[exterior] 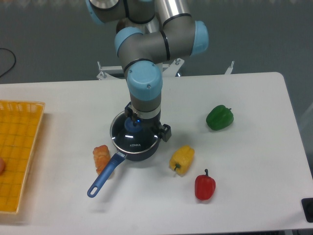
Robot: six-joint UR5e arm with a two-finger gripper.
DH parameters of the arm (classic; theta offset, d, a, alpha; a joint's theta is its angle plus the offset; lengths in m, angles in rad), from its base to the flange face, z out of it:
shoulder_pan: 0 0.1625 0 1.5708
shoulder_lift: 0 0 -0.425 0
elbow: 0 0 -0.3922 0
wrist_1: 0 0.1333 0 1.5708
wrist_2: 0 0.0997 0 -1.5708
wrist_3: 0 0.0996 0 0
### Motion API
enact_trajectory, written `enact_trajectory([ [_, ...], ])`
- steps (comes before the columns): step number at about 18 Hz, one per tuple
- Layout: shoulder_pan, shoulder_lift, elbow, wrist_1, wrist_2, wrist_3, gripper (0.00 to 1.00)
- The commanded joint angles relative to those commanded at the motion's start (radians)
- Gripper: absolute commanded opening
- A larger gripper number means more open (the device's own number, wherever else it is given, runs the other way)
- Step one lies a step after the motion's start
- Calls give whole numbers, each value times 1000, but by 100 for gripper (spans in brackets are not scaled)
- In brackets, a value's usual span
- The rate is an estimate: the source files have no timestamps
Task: Open the lid
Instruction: 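Lower the gripper onto the glass lid's knob, then close the gripper on the lid knob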
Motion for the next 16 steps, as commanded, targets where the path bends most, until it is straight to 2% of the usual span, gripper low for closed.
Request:
enact_trajectory([
  [5, -32, 21, 0, -3, -24, -46, 100],
  [8, -67, 11, -5, 5, -14, -75, 100],
  [16, -81, 9, -41, 31, 38, -60, 100],
])
